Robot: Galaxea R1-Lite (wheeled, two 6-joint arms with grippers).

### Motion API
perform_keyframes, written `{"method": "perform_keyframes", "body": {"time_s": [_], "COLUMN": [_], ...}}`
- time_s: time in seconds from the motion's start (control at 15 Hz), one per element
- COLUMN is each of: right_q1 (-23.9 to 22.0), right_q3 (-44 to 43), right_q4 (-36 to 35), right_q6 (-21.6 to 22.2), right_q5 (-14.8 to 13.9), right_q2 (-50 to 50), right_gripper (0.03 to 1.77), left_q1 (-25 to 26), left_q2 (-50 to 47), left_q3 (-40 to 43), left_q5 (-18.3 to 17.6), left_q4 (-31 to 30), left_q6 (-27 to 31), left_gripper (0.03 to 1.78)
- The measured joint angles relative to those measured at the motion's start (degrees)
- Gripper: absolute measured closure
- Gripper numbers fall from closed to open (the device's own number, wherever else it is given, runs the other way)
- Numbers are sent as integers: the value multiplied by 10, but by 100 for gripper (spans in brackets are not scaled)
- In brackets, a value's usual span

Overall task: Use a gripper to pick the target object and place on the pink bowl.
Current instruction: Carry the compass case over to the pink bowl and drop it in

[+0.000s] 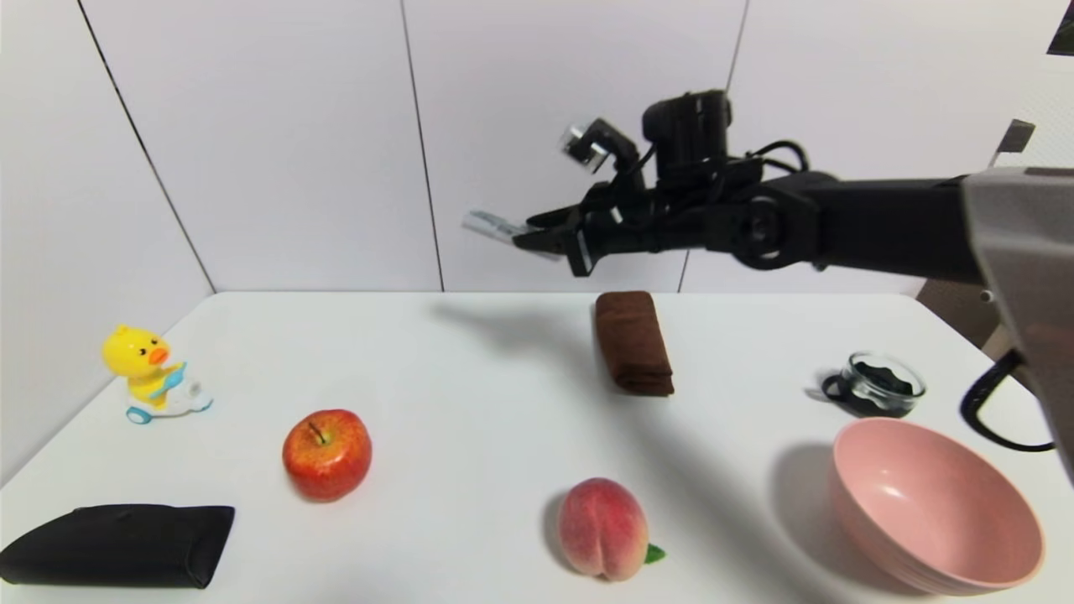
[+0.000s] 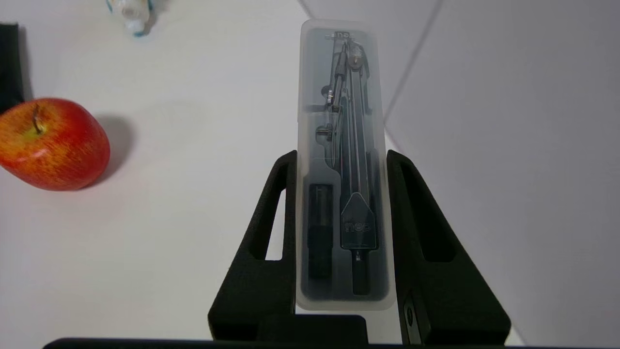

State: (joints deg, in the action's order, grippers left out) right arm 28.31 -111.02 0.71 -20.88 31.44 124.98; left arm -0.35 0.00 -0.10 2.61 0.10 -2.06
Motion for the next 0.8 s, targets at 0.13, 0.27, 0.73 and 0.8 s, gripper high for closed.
{"method": "perform_keyframes", "body": {"time_s": [0.13, 0.27, 0.73, 0.8], "right_q1": [-31, -72, -254, -279], "right_q3": [23, 80, 384, 426], "right_q4": [44, 68, 73, 70], "right_q6": [-1, -3, -9, -11], "right_q5": [3, 5, 38, 39], "right_q2": [-65, -138, -365, -389], "right_gripper": [125, 125, 125, 125], "left_q1": [0, 0, 0, 0], "left_q2": [0, 0, 0, 0], "left_q3": [0, 0, 0, 0], "left_q5": [0, 0, 0, 0], "left_q4": [0, 0, 0, 0], "left_q6": [0, 0, 0, 0], "left_gripper": [12, 12, 12, 12]}}
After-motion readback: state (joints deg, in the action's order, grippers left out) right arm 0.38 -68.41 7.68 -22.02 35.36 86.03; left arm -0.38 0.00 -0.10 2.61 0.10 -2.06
